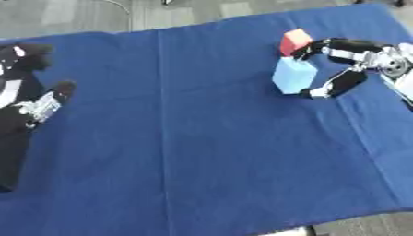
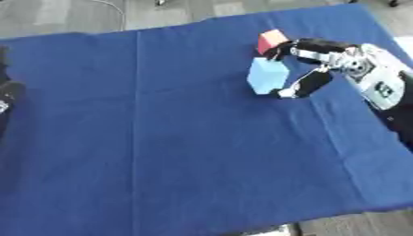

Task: Pick up the objects with one hand, pass them to the other hand, and then place them into the box on the other side of the table.

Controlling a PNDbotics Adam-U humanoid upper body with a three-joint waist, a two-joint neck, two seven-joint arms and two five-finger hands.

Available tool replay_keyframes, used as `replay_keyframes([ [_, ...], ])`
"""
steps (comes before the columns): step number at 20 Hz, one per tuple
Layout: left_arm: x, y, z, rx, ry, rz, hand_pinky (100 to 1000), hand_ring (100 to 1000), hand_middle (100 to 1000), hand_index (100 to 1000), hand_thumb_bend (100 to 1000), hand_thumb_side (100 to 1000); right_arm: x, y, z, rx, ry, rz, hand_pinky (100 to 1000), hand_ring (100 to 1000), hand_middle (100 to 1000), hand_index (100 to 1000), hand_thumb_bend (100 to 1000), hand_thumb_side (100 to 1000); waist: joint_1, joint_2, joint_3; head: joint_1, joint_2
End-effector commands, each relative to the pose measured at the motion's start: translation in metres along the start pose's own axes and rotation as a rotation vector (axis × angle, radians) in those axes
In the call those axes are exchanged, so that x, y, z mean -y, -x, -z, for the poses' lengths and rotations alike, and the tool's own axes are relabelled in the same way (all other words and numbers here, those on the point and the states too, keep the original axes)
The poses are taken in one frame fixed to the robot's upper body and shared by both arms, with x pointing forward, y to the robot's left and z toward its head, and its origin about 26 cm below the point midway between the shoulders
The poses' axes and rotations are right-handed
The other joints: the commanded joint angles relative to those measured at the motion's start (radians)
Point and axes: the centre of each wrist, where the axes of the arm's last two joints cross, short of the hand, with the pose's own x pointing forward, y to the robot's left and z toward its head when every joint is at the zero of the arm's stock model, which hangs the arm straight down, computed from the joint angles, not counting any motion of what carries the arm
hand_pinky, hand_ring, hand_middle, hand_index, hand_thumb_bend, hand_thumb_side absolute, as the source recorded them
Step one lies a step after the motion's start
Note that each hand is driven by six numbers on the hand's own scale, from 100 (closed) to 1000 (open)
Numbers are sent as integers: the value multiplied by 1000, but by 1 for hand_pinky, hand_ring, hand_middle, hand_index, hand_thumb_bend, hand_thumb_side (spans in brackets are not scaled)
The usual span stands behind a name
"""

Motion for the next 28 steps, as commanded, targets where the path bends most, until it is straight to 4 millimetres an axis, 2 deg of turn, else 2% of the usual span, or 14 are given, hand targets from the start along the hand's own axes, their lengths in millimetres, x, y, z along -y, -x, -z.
replay_keyframes([
  [1, -7, -4, 2, 23, -12, 12, 743, 692, 650, 843, 467, 823, 7, 2, -2, -6, -1, -16, 935, 856, 854, 942, 395, 441, 12, 2, 3, -4, -3],
  [14, -8, -4, 2, 25, -11, 14, 740, 726, 650, 844, 462, 825, 7, 3, -1, -25, 15, -69, 931, 863, 868, 956, 423, 444, 12, 4, 6, -7, -3],
  [28, -6, 0, 0, 8, -5, 17, 739, 729, 671, 844, 456, 830, 32, -17, -8, 40, 135, -128, 931, 864, 868, 956, 448, 433, 10, 0, -1, 0, -3],
])
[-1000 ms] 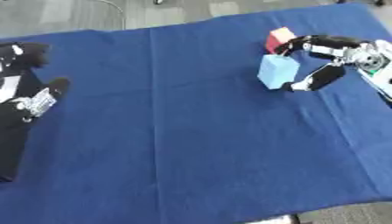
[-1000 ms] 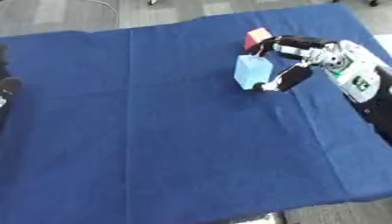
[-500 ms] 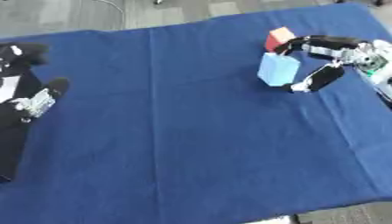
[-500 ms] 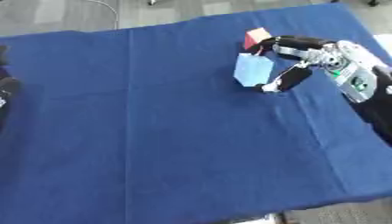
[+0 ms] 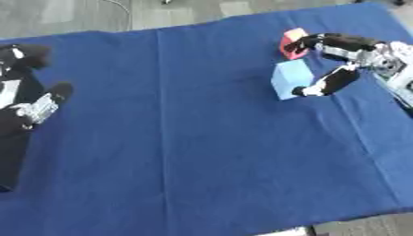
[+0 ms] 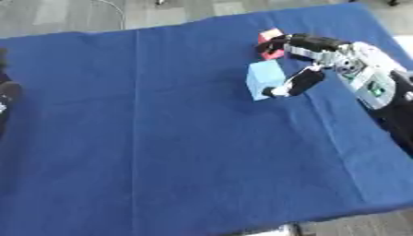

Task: Pick up the objects with one hand, pass them to the other hand, and then place them into the box on the other side of the table.

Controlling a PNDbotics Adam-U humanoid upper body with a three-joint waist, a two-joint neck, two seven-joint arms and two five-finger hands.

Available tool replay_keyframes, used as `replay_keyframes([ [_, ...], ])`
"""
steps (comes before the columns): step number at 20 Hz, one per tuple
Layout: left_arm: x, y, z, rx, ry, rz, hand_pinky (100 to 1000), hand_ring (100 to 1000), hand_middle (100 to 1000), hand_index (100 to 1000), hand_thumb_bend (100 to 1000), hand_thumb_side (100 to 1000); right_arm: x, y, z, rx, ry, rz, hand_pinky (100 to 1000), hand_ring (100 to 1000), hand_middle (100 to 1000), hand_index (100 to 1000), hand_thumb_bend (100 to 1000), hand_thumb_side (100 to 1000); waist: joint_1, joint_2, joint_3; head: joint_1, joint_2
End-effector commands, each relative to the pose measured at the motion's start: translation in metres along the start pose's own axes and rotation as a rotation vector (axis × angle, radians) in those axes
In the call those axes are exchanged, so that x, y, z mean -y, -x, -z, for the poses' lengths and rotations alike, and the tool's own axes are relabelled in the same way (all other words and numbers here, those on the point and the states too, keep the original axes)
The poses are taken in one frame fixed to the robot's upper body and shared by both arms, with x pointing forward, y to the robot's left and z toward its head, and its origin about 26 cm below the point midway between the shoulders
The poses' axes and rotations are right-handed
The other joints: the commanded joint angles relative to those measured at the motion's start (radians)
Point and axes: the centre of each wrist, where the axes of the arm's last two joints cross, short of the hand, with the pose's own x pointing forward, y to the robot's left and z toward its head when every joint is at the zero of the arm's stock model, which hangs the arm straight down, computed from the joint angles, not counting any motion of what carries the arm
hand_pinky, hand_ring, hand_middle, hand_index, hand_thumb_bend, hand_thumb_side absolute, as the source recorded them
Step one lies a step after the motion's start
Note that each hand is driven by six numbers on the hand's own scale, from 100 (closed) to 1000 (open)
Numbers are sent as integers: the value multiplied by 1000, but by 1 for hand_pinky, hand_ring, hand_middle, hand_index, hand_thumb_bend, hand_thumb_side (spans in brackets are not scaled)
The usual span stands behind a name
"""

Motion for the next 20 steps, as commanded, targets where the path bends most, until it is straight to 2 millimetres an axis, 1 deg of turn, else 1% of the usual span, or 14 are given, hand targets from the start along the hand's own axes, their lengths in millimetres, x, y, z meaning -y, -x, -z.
replay_keyframes([
  [1, -7, -1, 0, 6, -11, 16, 738, 729, 672, 844, 456, 830, 23, -1, -8, -3, 34, -51, 931, 865, 869, 956, 450, 433, 10, -3, -3, 3, -3],
  [4, -6, 0, 1, 5, -8, 16, 739, 730, 672, 844, 455, 830, 24, -2, -8, -6, 31, -54, 931, 866, 870, 956, 449, 434, 10, -4, -3, 2, -3],
  [5, -6, 0, 1, 6, -8, 16, 739, 730, 672, 844, 456, 830, 24, -1, -8, -10, 27, -53, 932, 867, 870, 957, 457, 385, 11, -4, -3, 2, -3],
  [6, -6, -1, 1, 7, -8, 16, 739, 730, 672, 844, 456, 830, 22, 0, -8, -16, 20, -51, 932, 867, 871, 957, 448, 436, 11, -4, -3, 1, -3],
  [12, -6, -1, 1, 11, -7, 16, 739, 731, 672, 845, 453, 832, 11, 9, -9, -50, -28, -35, 932, 868, 872, 956, 445, 441, 13, -1, 0, 0, -3],
  [20, -7, -2, 2, 18, -4, 18, 738, 733, 672, 845, 450, 834, 5, 14, -8, -60, -58, -28, 932, 867, 864, 954, 442, 448, 12, 3, 5, -4, -3],
])
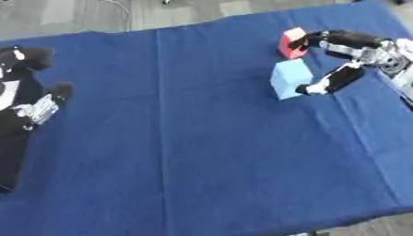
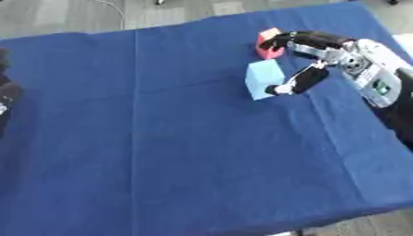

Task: Pick up the objects with one hand, pass them to the other hand, and then place them into the box on the other side of the table.

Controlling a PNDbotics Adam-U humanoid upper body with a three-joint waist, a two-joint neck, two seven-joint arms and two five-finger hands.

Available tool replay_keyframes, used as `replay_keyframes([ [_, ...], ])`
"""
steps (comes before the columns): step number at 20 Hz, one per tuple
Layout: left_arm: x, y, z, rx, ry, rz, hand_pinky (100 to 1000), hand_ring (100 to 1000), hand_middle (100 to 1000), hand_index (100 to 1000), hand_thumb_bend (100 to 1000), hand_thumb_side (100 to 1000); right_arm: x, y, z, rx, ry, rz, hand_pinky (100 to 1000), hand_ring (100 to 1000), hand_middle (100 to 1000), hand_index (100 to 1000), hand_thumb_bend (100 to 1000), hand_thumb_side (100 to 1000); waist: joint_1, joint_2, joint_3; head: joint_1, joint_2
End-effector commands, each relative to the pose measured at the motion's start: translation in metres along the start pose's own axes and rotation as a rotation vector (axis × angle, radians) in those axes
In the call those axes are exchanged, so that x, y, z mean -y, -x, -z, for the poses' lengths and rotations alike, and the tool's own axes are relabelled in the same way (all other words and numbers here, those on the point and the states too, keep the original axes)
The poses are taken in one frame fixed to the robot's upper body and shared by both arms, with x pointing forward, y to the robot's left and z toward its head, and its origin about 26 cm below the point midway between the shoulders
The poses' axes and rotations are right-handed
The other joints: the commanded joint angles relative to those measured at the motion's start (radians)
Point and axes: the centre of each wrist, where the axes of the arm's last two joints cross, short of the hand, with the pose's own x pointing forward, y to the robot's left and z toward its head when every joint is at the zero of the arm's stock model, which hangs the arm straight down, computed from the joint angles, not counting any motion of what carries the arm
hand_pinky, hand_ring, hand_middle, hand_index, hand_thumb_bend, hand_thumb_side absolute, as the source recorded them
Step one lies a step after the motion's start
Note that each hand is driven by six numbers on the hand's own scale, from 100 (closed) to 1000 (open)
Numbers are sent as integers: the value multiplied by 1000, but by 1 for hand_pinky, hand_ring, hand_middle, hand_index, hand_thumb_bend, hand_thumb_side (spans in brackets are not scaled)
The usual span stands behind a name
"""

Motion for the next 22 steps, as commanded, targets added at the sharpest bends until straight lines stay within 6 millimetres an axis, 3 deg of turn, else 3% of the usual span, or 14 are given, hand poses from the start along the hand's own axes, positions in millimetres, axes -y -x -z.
replay_keyframes([
  [1, -8, -4, 1, 18, -13, 17, 738, 733, 672, 845, 451, 834, 10, 4, -4, -16, -4, -30, 932, 867, 863, 954, 442, 448, 8, 3, 2, -3, -3],
  [22, -8, -6, 3, 33, -4, 17, 737, 735, 673, 845, 446, 838, 2, 15, -3, -51, -22, 3, 929, 853, 825, 931, 396, 463, 6, 13, 15, -13, -3],
])
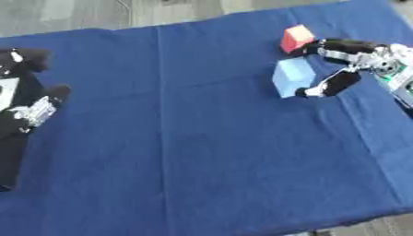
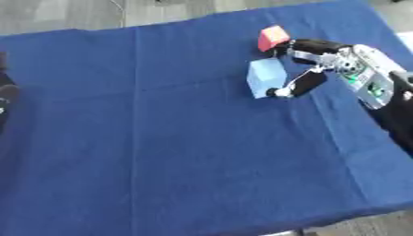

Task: Pick up the objects with one hand, pass them to the other hand, and then place them into the box on the other side of the table.

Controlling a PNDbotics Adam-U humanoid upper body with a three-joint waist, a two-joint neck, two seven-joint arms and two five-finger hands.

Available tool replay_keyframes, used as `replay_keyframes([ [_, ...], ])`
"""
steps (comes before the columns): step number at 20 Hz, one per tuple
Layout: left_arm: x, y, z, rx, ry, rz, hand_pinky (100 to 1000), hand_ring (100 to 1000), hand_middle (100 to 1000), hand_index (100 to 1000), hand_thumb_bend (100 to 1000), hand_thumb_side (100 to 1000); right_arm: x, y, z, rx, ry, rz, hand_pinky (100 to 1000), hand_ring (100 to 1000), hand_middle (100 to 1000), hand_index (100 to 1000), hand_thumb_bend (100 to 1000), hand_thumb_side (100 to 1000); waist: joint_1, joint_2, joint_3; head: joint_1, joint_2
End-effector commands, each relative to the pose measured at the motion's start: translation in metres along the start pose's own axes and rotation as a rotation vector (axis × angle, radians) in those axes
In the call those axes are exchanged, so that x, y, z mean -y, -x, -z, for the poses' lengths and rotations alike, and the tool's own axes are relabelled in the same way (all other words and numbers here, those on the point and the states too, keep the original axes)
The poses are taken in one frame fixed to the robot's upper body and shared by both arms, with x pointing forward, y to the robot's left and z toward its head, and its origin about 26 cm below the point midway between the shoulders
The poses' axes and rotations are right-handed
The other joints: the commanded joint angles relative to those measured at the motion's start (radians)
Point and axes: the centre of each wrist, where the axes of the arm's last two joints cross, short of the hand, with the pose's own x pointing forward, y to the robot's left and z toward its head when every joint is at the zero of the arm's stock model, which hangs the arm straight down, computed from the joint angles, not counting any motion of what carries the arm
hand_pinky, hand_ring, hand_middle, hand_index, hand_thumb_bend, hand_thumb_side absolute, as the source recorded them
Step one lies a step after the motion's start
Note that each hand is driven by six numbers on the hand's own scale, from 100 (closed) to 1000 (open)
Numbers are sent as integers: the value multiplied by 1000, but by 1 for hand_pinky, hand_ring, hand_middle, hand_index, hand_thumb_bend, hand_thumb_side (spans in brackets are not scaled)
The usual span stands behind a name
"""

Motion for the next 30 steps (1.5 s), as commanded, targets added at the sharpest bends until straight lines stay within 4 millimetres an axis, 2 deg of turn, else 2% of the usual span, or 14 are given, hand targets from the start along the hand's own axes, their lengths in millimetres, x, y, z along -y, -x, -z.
replay_keyframes([
  [1, -8, -5, 2, 26, -16, 15, 737, 735, 673, 845, 446, 838, 13, 3, -4, -12, 18, -27, 929, 853, 820, 929, 393, 462, 6, 2, 2, -4, -3],
  [3, -8, -5, 2, 26, -16, 15, 737, 735, 673, 845, 446, 838, 13, 4, -4, -14, 18, -26, 929, 852, 815, 925, 389, 462, 6, 2, 3, -4, -3],
  [15, -8, -5, 3, 25, -16, 16, 736, 737, 674, 846, 444, 838, 12, 3, -5, -15, 29, -17, 919, 824, 639, 798, 283, 440, 5, 1, 3, -6, -3],
  [22, -8, -5, 3, 26, -16, 17, 736, 737, 675, 846, 442, 840, 12, 2, -5, -9, 25, -19, 911, 806, 576, 765, 220, 328, 5, 1, 3, -6, -3],
  [24, -8, -5, 3, 25, -16, 17, 736, 737, 675, 846, 441, 840, 11, 2, -5, -9, 23, -19, 909, 797, 548, 752, 156, 242, 5, 1, 4, -6, -3],
  [30, -8, -5, 3, 24, -18, 18, 736, 737, 675, 846, 441, 839, 10, 0, -6, 1, 14, -30, 902, 780, 500, 726, 138, 124, 4, 1, 4, -5, -3],
])
